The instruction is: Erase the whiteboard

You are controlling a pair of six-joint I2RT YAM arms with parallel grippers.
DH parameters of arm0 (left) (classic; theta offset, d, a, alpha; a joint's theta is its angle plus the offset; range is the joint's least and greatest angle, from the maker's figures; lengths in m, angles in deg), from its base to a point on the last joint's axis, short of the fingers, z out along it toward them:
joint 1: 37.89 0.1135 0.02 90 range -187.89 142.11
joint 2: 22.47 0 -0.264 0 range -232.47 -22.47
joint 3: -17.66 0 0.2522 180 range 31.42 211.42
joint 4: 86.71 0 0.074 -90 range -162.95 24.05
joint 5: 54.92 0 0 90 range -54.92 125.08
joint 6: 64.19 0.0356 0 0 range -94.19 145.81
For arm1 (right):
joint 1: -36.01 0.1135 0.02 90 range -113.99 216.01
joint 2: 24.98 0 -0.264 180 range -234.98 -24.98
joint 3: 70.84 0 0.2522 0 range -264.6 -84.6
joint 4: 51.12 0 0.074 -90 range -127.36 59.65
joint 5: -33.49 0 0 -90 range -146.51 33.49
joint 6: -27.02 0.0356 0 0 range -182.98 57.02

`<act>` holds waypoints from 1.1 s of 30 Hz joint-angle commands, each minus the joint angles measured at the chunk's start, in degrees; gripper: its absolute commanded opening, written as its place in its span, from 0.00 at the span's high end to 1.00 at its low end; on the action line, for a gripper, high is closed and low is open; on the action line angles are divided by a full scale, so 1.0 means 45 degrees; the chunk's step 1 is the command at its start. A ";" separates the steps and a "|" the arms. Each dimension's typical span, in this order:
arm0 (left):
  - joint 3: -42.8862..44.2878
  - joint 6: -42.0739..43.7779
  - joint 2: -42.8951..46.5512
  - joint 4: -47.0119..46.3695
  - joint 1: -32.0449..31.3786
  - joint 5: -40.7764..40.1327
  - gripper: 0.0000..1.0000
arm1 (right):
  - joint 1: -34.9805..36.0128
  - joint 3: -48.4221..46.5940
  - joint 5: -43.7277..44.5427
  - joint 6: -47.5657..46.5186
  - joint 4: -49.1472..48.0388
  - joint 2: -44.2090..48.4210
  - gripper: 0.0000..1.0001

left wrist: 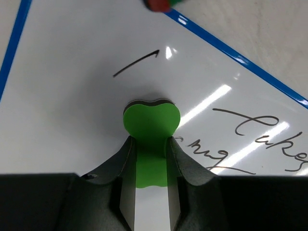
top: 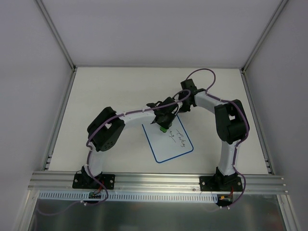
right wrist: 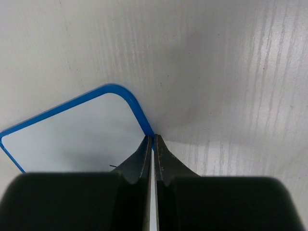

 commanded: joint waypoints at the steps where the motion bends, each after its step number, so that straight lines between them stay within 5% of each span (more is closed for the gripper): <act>1: -0.1161 -0.0331 -0.0862 0.1880 -0.1251 0.0743 1.00 | -0.0147 0.0156 0.0914 -0.0088 0.0860 -0.0791 1.00; 14: -0.2352 -0.0116 0.0367 0.1841 -0.3419 0.0586 1.00 | -0.0147 0.0136 0.0875 -0.0127 0.0879 -0.0791 1.00; 26: -0.2939 -0.0721 0.3004 0.1860 -0.2466 -0.0878 1.00 | -0.0147 -0.0117 0.0758 -0.0478 0.0860 -0.0655 0.98; 31: -0.2334 -0.0839 0.2909 0.1880 -0.1158 -0.1191 1.00 | -0.0186 -0.0585 0.1088 -0.0771 0.1191 0.0067 0.85; 33: -0.1887 -0.0859 0.2674 0.1860 -0.0863 -0.1250 1.00 | -0.0186 -0.0645 0.1632 -0.0888 0.1405 0.0418 0.70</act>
